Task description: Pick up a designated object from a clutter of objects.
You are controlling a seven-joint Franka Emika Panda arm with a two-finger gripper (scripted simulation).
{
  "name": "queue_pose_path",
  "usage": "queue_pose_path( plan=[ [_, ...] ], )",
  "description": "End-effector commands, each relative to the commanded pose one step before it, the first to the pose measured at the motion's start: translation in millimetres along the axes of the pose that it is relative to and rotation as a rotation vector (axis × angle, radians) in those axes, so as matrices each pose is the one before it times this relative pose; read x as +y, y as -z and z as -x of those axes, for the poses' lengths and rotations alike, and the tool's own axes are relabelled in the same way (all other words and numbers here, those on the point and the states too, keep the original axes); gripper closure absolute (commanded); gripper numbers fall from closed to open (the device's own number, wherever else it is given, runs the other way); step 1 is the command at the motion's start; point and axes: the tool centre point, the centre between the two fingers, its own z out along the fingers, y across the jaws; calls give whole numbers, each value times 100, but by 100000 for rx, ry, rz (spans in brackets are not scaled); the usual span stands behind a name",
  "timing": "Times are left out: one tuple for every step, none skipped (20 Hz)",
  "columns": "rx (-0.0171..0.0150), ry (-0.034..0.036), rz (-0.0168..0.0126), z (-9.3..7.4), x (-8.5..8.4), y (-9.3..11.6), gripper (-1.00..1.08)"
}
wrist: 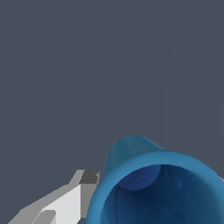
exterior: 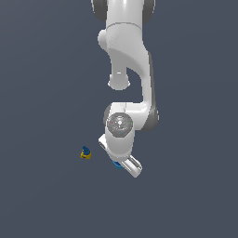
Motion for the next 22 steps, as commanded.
queue_pose_path(
  plan=[
    [143,45,-164,831,-26,1329,108],
    [-39,-5,-57,402,24,593,108],
    [0,0,0,438,18,630,108],
    [0,0,0,469,19,676,108],
    [0,0,0,501,20,723,108],
    [0,0,0,533,21,771,108],
    [0,0,0,563,22,816,108],
    [0,0,0,572,22,831,108],
    [0,0,0,576,22,839,108],
    [0,0,0,580,22,848,108],
    [0,0,0,585,22,857,108],
    [0,0,0,589,22,866,108],
    [0,0,0,594,22,876,108],
    [50,-3,47,607,14,886,108],
    [0,0,0,605,21,899,108],
    [0,0,0,612,21,912,108],
    [40,-5,27,625,17,929,108],
    [0,0,0,627,20,942,108],
    [0,0,0,636,20,959,108],
    [39,-6,28,653,15,981,108],
    [0,0,0,659,18,1001,108],
    [40,-7,28,679,12,1028,108]
  ],
)
